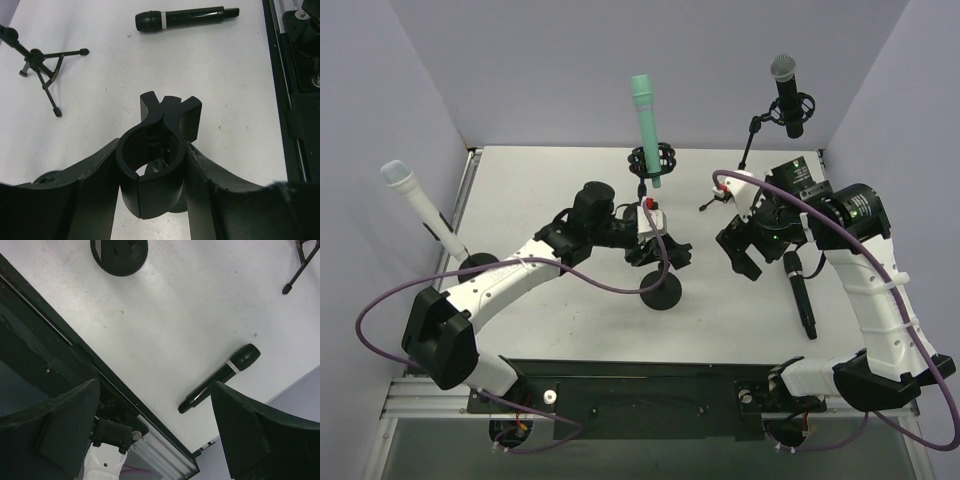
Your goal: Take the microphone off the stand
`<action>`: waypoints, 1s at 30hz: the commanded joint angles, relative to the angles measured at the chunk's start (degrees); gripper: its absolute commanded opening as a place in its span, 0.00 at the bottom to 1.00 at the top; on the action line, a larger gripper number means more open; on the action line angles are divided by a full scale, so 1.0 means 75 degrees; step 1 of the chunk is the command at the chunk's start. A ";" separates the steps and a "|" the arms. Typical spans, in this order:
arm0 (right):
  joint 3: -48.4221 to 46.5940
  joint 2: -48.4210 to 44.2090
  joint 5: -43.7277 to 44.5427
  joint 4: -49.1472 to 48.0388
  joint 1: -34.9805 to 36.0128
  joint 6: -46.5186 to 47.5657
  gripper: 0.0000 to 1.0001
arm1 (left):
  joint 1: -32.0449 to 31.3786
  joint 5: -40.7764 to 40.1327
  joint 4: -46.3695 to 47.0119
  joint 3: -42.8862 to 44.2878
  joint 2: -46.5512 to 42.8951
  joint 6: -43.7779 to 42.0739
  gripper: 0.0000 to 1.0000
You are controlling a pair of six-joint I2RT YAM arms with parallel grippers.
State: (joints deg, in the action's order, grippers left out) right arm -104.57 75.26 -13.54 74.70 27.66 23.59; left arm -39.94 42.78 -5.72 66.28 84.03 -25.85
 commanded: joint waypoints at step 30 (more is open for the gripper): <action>0.0080 0.0149 0.0246 -0.0409 -0.0278 -0.0286 0.84 | 0.3146 -0.8024 0.3926 -0.0378 -0.0049 0.2719 0.18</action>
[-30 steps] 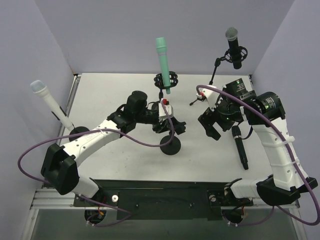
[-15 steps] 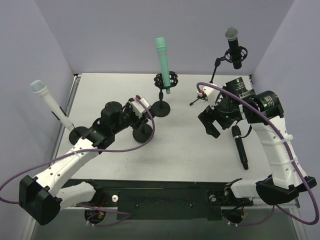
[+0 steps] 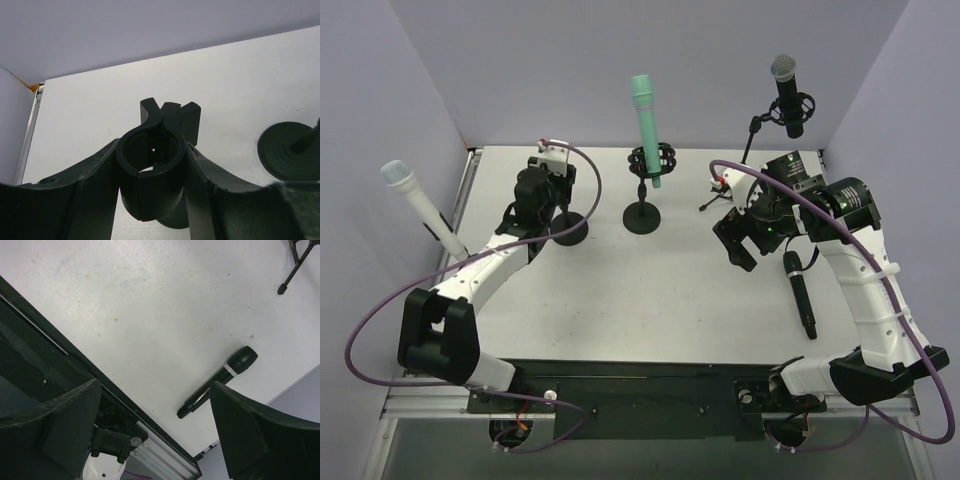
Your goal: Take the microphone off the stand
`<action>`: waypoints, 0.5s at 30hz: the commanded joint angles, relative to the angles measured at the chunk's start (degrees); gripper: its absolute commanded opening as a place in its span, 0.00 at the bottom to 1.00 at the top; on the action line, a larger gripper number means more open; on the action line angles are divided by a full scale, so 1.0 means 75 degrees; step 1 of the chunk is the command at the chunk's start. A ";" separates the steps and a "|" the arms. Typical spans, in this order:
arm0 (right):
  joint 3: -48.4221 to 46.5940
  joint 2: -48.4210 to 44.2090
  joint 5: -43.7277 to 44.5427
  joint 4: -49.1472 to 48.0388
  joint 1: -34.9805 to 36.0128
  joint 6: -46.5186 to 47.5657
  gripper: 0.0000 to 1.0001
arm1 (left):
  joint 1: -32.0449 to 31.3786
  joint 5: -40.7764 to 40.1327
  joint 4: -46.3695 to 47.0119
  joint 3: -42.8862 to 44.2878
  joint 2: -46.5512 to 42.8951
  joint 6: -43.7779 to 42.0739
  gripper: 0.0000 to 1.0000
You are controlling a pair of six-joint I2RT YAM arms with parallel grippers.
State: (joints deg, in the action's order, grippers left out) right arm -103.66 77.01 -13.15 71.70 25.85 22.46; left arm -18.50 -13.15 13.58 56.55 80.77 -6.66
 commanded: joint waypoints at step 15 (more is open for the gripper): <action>-0.0464 0.0290 0.0066 -0.0115 -0.0036 -0.0357 0.84 | 0.0451 0.0697 0.0534 0.0720 -0.0888 0.0453 0.85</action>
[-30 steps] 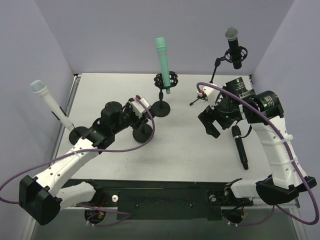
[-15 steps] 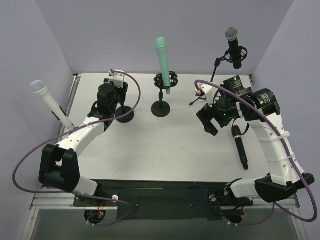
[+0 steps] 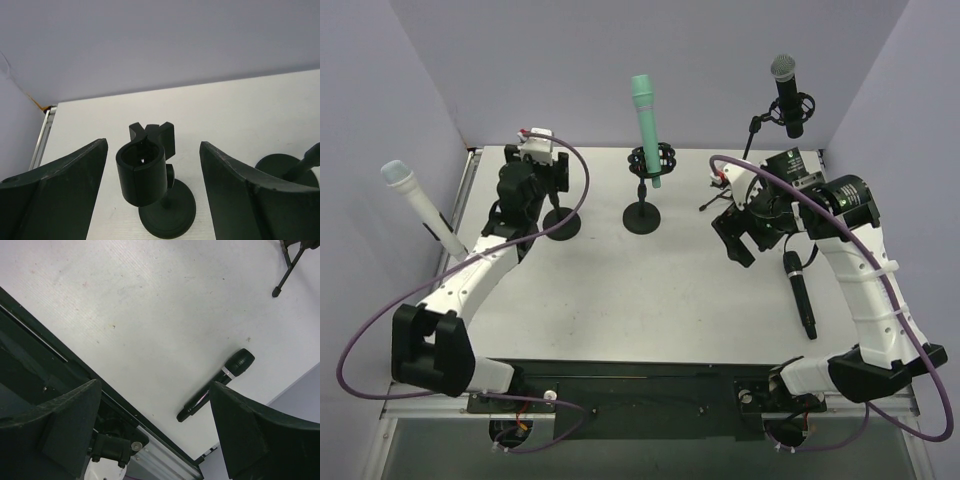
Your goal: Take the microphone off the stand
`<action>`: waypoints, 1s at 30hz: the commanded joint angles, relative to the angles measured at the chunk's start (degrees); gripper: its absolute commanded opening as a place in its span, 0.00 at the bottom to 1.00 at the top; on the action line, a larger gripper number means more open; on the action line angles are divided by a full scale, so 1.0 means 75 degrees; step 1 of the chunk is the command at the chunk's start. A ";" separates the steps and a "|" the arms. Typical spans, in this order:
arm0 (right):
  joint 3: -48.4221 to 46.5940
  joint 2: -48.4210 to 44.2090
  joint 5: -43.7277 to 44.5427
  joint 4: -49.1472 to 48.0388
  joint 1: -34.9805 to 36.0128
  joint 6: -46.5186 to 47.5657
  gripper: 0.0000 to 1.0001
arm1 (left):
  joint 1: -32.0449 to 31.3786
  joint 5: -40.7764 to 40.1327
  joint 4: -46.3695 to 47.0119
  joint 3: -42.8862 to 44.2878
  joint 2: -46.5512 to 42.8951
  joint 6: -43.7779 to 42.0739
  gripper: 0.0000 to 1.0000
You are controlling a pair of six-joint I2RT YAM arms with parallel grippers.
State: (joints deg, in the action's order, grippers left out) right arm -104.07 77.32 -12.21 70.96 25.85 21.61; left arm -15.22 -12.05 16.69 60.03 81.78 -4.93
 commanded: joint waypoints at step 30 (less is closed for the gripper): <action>-0.4556 0.4208 -0.1268 -0.5336 0.0093 -0.4100 0.80 | -0.1169 0.5676 -0.0631 0.3468 0.0989 0.1923 0.79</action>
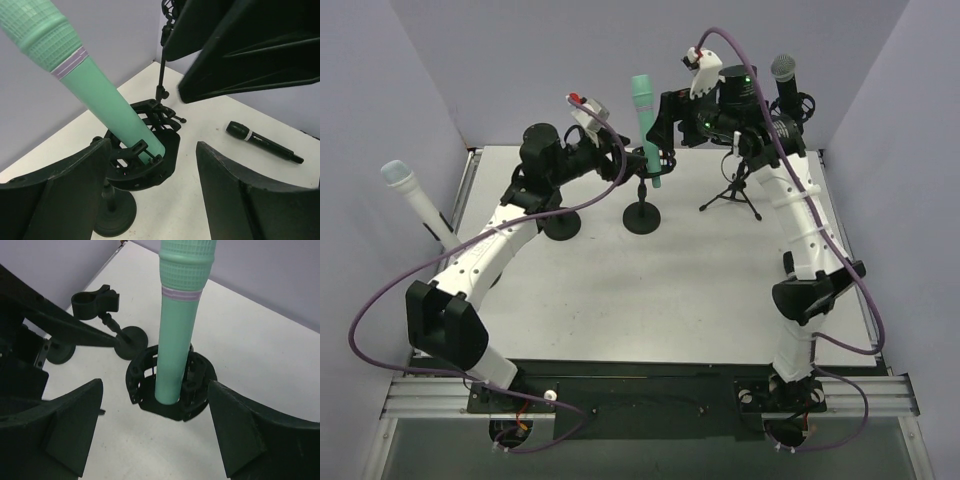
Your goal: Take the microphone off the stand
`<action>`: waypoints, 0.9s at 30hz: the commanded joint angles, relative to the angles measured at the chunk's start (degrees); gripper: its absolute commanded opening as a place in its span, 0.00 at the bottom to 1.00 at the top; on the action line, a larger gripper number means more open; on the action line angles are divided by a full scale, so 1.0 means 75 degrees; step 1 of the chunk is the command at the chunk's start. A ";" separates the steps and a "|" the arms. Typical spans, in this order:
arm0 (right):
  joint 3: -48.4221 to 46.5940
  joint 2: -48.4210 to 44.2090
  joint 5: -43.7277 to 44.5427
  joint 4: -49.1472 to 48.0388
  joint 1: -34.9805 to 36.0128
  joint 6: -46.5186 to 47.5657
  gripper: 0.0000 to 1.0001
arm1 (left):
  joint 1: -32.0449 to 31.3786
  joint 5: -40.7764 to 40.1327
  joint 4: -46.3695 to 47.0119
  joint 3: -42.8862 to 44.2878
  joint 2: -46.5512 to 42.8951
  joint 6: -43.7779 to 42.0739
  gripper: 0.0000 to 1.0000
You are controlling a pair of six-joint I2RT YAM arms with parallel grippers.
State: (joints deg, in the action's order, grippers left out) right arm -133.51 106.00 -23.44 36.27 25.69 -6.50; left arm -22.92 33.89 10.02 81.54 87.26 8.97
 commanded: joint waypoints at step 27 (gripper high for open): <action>-0.1323 0.2039 0.0653 -0.1133 0.0312 -0.0586 0.47 | -0.0308 -0.0781 0.0469 0.1339 0.1830 0.0210 0.65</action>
State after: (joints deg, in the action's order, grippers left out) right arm -141.62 119.98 -18.76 30.15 27.49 -9.72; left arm -25.21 26.74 11.40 90.17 100.47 10.79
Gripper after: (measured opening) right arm 0.500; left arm 0.661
